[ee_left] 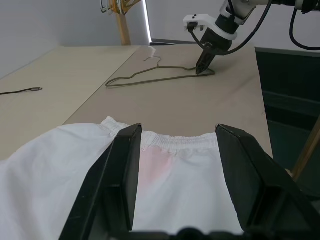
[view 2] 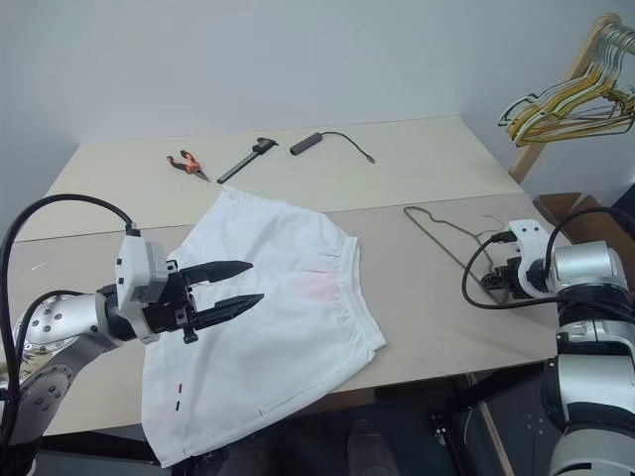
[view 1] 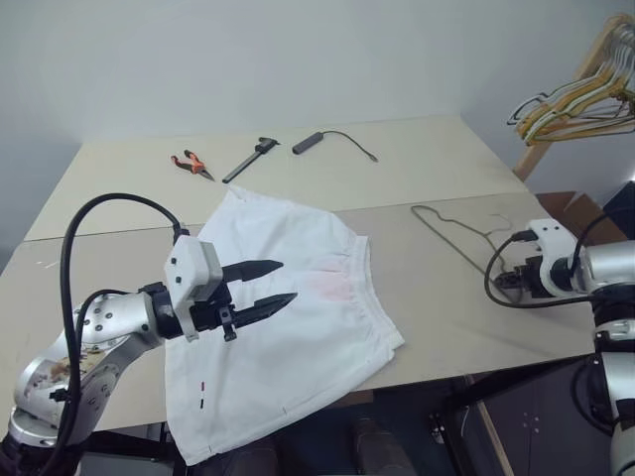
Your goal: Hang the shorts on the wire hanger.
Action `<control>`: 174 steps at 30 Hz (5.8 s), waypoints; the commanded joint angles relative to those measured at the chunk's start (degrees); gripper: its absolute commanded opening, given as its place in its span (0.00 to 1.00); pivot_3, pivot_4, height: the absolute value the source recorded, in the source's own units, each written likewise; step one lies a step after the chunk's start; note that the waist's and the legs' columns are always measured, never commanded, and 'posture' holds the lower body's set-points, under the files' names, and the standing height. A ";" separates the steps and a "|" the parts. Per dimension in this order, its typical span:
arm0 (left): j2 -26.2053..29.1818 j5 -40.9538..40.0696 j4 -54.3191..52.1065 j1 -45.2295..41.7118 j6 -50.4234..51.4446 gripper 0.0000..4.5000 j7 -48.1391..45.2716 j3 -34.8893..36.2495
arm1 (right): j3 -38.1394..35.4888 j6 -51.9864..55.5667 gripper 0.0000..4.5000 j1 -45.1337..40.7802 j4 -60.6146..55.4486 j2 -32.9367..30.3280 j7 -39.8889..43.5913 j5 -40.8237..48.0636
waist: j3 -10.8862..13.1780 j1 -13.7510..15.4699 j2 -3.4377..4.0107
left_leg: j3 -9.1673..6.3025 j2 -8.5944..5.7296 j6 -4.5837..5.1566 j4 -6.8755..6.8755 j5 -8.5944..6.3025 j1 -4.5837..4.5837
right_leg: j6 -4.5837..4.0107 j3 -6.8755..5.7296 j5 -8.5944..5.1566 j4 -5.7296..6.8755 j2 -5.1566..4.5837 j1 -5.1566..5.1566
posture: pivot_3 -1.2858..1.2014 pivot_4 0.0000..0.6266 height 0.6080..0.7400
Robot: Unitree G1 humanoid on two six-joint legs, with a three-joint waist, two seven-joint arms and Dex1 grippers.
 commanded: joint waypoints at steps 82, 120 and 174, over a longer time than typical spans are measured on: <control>-5.22 16.19 31.99 -33.24 13.05 0.00 -12.71 -20.31 | 7.87 -90.26 0.00 12.89 -33.17 -3.95 -44.65 -45.96 | -0.20 -1.81 0.04 | 0.05 -0.03 -0.20 0.29 0.13 -0.52 | -0.13 0.27 0.16 0.43 0.05 -0.73 | 0.48 0.08 1.00; 3.28 29.10 25.83 -30.35 3.15 0.00 -19.22 -24.06 | 23.28 -27.52 0.90 -4.21 -49.18 -7.46 26.44 5.05 | -0.27 0.50 0.09 | -0.04 0.07 0.22 0.86 -0.12 -1.16 | -0.11 0.08 0.21 0.53 0.14 -1.19 | 0.50 0.10 1.00; -0.13 6.06 22.92 -15.06 -9.27 1.00 -25.78 -2.80 | -7.84 22.15 0.00 33.20 -48.75 -7.70 19.46 27.06 | -1.00 1.54 0.12 | -0.03 0.11 0.28 0.64 -0.15 -0.22 | 0.05 0.02 0.21 0.23 0.21 -0.06 | 0.50 0.19 1.00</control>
